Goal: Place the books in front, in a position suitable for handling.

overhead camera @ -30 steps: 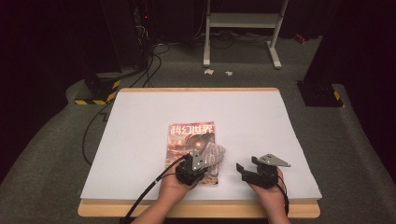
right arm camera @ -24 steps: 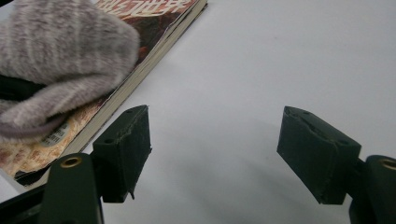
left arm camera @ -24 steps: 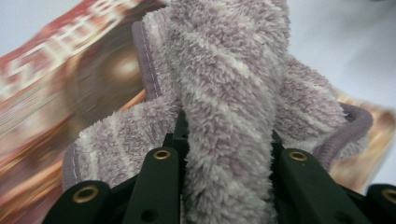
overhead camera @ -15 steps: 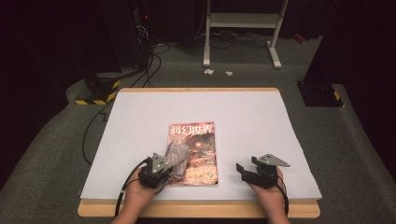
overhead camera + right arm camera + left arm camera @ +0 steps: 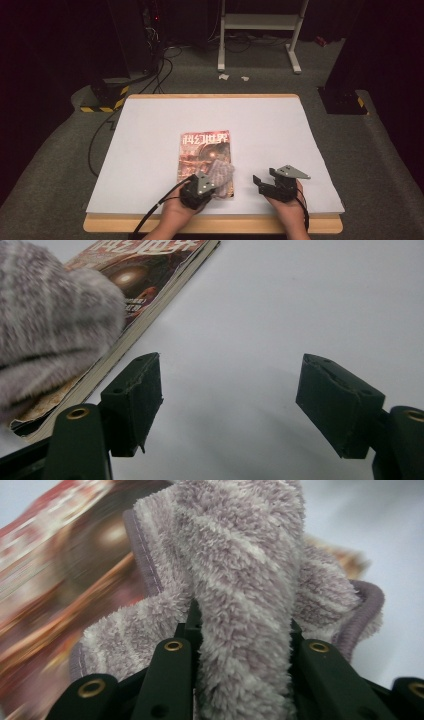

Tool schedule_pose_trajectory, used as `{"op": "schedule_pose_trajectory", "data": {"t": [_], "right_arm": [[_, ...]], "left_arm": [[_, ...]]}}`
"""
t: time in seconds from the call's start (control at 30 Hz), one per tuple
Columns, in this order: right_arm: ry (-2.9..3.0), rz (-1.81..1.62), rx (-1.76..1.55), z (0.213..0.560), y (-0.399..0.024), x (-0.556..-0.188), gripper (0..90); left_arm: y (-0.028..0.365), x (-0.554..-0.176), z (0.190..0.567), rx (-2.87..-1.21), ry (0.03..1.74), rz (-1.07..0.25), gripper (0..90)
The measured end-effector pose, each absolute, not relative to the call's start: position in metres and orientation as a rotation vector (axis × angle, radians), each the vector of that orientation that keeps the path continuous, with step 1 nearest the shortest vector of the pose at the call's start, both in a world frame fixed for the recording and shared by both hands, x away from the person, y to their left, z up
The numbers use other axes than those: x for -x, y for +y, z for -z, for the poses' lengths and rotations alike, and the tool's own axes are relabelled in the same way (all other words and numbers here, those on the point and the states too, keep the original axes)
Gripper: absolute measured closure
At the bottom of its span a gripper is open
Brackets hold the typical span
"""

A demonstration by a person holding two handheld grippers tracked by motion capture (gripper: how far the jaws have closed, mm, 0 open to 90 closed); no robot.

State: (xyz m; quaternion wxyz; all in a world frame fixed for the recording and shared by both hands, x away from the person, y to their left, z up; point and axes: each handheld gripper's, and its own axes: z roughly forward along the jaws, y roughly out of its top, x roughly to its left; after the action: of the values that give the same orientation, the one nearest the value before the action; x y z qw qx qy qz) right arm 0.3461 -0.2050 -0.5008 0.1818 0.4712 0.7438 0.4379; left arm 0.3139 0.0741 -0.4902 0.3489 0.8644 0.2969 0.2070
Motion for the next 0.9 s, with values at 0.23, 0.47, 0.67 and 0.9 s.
{"op": "schedule_pose_trajectory", "data": {"t": [0.23, 0.47, 0.67, 0.9], "right_arm": [[2.107, -1.24, -1.33, 0.501, -0.205, -0.347, 25.8], [2.107, -1.224, -1.333, 0.501, -0.204, -0.347, 26.0], [2.106, -1.209, -1.34, 0.501, -0.203, -0.347, 26.1], [2.106, -1.211, -1.34, 0.502, -0.204, -0.347, 26.1]], "left_arm": [[0.093, -0.305, 0.492, -2.219, 0.786, -0.54, 69.6], [0.168, -0.285, 0.49, -2.206, 0.952, -0.638, 69.6], [0.19, -0.277, 0.491, -2.189, 1.027, -0.64, 69.6], [0.151, -0.28, 0.49, -2.205, 0.926, -0.612, 69.6]]}}
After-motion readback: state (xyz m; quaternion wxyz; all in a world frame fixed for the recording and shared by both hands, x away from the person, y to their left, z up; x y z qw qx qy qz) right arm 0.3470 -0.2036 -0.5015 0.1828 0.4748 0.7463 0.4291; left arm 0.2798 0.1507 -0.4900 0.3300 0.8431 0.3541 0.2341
